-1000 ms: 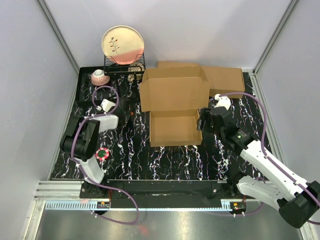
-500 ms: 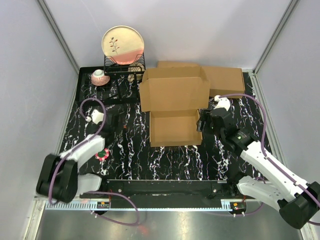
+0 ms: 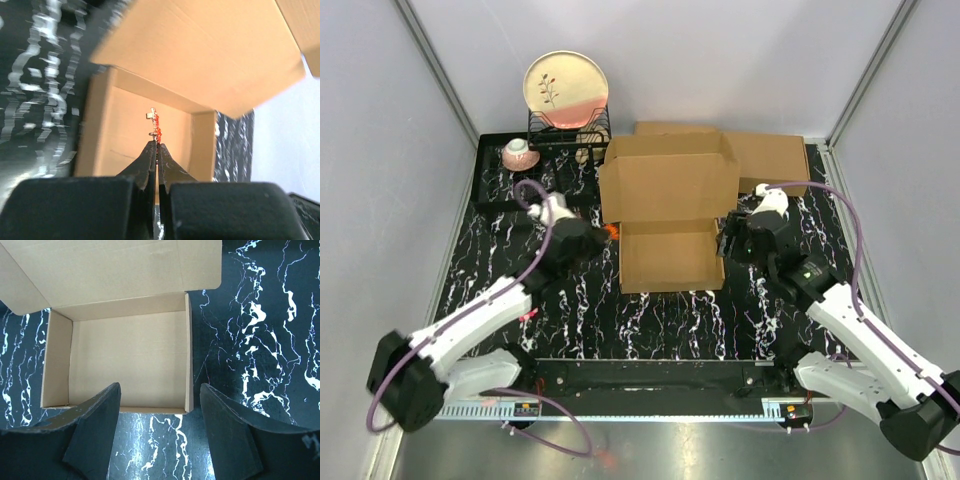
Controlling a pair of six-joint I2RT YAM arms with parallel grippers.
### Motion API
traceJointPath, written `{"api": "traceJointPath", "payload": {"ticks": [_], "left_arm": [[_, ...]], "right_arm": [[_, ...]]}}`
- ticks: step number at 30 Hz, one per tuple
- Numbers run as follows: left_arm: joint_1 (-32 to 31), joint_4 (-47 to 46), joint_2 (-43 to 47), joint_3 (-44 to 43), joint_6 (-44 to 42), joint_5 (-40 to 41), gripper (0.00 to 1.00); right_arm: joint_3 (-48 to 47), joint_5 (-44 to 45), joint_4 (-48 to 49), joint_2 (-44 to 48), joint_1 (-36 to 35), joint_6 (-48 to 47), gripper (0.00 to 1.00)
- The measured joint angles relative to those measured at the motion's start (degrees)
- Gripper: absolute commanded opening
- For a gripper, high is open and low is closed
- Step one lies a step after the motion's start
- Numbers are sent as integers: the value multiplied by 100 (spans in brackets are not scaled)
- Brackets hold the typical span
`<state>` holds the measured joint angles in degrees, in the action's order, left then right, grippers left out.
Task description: Fold the paper box
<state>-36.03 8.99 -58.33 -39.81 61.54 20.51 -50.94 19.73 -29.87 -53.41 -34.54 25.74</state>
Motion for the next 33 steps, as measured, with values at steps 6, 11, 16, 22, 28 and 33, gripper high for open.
{"api": "traceJointPath", "payload": {"ticks": [6,11,16,22,28,33], "left_arm": [[-629,-824,-1403,-728,-153,-529,2],[-693,-1300,-2487,-1154,-262,-1056,35],[-721,-1349,-2811,-1307,-457,-1346,55],[-713,-1027,-2052,-1307,-999,-1252,58],[-684,-951,-621,-883,-1659,-763,57],[-645,-929,-640,-87,-1775,-348,55]], "right_arm": [[-103,74,-142,190,0,15,70],[-103,81,-317,245,0,35,71],[-103,186,-382,221,0,39,71],[-125,369,-444,164,0,15,72],[-46,573,-356,28,0,22,72],[227,625,92,-748,0,114,72]]}}
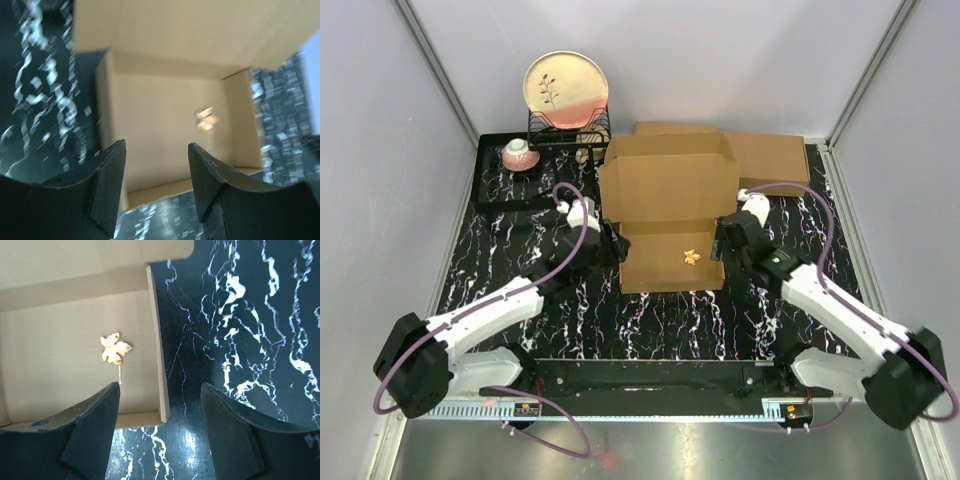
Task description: Fold the paper box
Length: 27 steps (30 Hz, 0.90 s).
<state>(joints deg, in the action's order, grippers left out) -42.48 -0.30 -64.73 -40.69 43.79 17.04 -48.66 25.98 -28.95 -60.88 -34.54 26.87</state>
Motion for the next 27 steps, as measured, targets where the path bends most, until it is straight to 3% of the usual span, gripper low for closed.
{"api": "traceJointPath", "payload": {"ticks": [5,8,13,27], "left_arm": [[9,321,33,723,74,168,55],[9,404,437,964,118,278,55],[9,407,1298,1224,129,496,55],[20,662,1788,1694,286,745,54]], "right_arm": [[109,9,461,-1270,0,57,68],[107,11,708,-1847,0,57,61],[96,9,901,-2450,0,17,37],[553,-511,1191,-2046,-15,-70,24]]}}
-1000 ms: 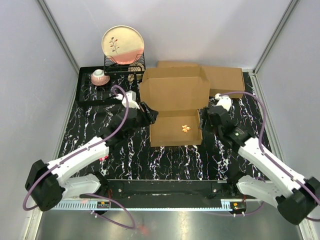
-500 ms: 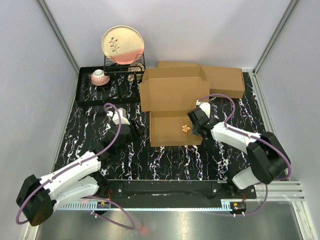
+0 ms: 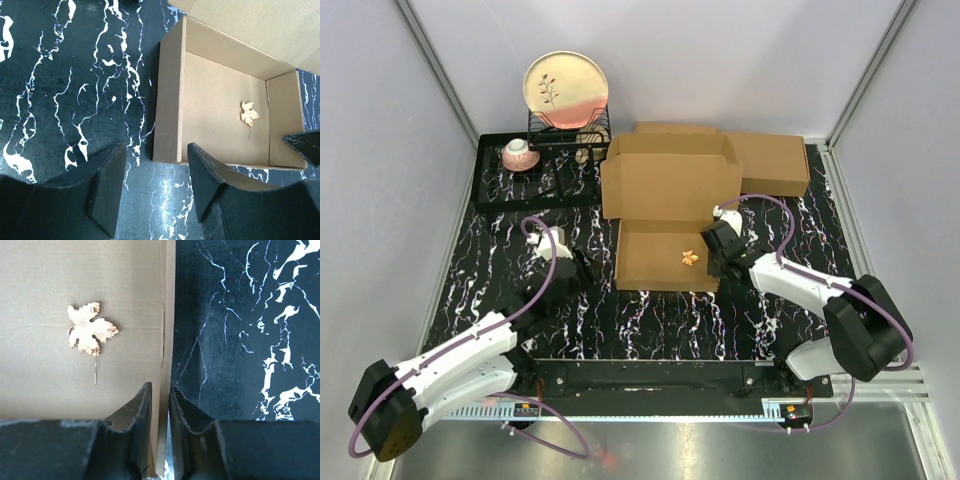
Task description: Fold the paper box
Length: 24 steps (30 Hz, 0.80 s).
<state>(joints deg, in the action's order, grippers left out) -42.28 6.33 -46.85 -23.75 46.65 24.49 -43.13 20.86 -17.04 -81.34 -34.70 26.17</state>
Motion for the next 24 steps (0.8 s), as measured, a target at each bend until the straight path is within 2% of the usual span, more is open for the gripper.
{"api": "traceJointPath", "payload": {"ticks": [4,6,7,9,10,13,16,20,24], "left_arm": [[0,72,59,0,44,44,55],[0,105,122,0,59,107,57],[0,118,153,0,63,153,58],[0,142,195,0,61,273,61],[0,149,199,-7,55,363,63],[44,173,157,-118,-46,568,66],[184,173,-59,-544,-199,675,66],[472,103,-343,-1276,-435,684,66],[684,-50,-385,-1622,-623,680,67]], "right_arm": [[9,-208,-114,192,-63,2,22],[9,-282,-195,299,-120,20,25],[9,-321,-249,345,-149,37,39],[9,-369,-345,393,-197,101,50],[7,-391,-426,407,-208,127,60],[2,-385,-734,566,-221,254,71],[-66,-291,-1025,975,-225,328,76],[-605,236,-1458,1821,-232,365,93],[-1305,911,-1279,2181,-114,219,88]]}}
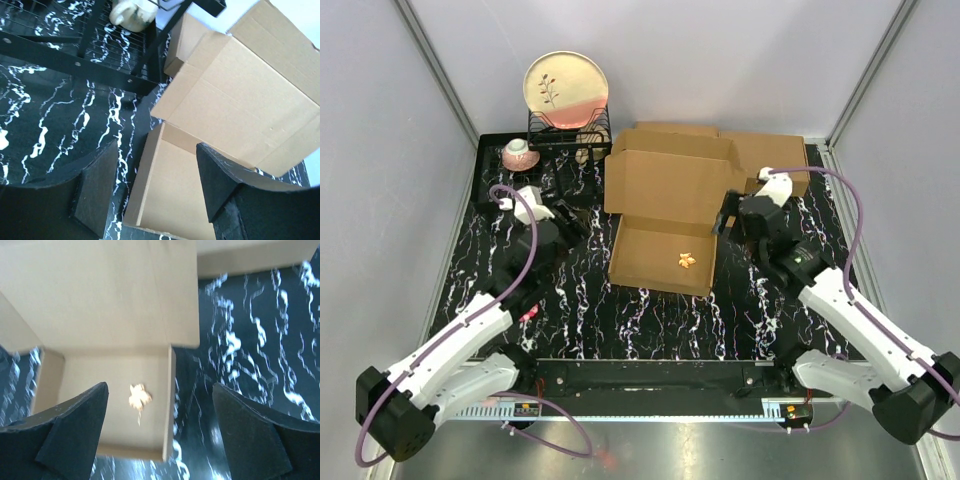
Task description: Fold the paper box
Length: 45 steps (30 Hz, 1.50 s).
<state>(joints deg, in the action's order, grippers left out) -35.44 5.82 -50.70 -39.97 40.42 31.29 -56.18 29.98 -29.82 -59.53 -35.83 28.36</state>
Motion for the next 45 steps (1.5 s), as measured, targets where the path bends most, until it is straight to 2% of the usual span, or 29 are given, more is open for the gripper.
{"api": "traceJointPath", "payload": {"ticks": [4,11,18,29,33,34,38,45], "left_arm": [[363,-74,13,4,-61,-173,69],[1241,-127,332,208,28,-909,69],[1311,-149,459,350,24,-1191,69],[1342,-166,459,404,-42,-1294,69],[1366,-168,444,413,-52,-1335,70],[1381,-173,426,413,-55,-1355,69],[1458,-188,315,413,-57,-1408,70],[1572,-229,151,411,-107,-1425,70]], "right_arm": [[-4,-15,903,-162,557,-278,89],[-216,-732,1462,-1272,1486,-680,90],[-219,-1786,2267,-1499,2345,-1051,86],[0,-3637,3359,-2033,2857,-1279,81],[55,-3995,3637,-2258,2931,-1281,72],[55,-4063,3698,-2317,2938,-1287,62],[61,-4371,3923,-2555,2957,-1287,43],[258,-4592,4391,-2594,2964,-1276,30]]}}
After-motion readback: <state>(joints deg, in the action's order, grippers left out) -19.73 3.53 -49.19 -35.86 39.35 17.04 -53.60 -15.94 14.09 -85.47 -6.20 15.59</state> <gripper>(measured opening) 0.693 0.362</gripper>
